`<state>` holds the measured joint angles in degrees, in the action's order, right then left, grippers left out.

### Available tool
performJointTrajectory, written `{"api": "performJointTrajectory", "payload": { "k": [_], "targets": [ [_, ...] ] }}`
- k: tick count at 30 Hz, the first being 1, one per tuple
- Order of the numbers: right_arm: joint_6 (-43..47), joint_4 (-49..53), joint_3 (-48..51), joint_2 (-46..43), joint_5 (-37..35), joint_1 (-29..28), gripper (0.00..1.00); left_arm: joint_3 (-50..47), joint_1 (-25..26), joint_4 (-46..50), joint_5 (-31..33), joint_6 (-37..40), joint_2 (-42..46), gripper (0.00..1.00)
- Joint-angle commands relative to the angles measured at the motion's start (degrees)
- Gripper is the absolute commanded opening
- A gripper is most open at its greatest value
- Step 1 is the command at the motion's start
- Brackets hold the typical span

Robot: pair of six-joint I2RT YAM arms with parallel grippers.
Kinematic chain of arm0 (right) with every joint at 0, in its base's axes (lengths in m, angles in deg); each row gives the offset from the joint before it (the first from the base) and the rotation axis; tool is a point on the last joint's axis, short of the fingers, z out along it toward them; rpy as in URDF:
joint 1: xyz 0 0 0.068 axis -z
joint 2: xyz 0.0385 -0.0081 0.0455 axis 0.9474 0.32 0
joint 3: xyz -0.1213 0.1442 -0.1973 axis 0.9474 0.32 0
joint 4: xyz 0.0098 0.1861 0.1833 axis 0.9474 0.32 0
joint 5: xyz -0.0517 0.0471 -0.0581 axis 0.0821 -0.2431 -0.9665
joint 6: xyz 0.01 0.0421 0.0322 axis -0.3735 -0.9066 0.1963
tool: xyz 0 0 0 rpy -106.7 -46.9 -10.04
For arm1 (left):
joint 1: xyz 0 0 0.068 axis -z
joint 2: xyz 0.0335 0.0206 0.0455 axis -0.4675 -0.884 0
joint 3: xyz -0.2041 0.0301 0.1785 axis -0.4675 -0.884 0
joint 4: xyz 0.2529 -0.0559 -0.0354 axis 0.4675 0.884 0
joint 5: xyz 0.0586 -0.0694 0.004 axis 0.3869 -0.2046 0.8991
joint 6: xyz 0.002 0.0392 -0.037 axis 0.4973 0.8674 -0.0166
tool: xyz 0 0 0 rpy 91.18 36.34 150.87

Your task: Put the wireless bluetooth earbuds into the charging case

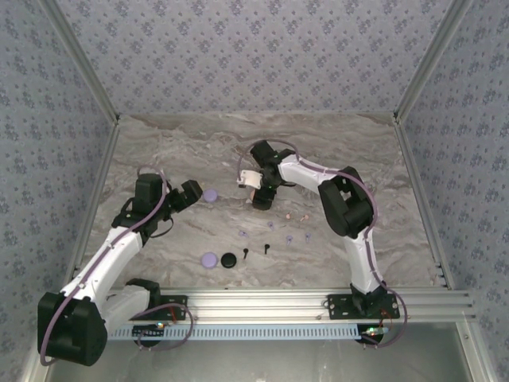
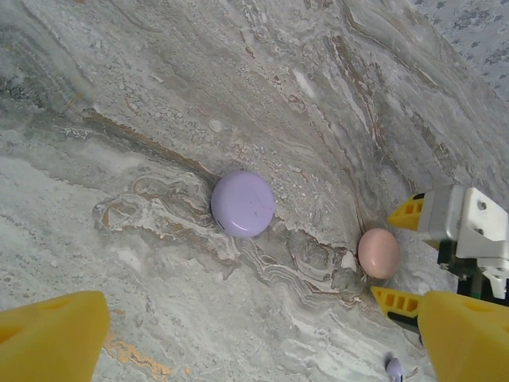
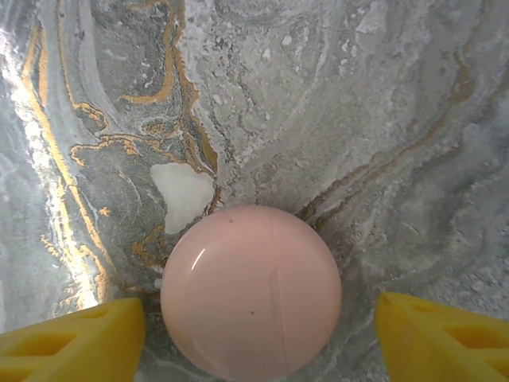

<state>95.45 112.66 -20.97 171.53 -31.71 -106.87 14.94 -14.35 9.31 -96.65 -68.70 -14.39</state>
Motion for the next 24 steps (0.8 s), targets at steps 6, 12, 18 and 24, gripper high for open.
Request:
{"api": "performJointTrajectory", "payload": {
  "k": [6, 12, 18, 24],
  "targets": [
    [1.1, 2.1, -2.6, 3.0, 2.7, -0.3, 0.67, 1.9, -0.1, 0.8, 0.8, 2.1, -1.1, 0.99],
    [1.0, 0.3, -1.8, 2.2, 3.9, -0.4, 0.52, 1.4, -0.1, 2.0, 0.1, 3.6, -0.4, 0.99],
    [-1.0, -7.4, 4.5, -4.6, 4.5, -0.5, 0.44, 0.2, 0.0, 1.3, -3.7, 4.1, 1.0, 0.99],
    [-4.6, -15.2, 13.0, -14.9, 4.6, -0.7, 0.44, -0.6, 0.0, -4.2, -15.2, 3.4, 0.8, 0.99]
  ]
}}
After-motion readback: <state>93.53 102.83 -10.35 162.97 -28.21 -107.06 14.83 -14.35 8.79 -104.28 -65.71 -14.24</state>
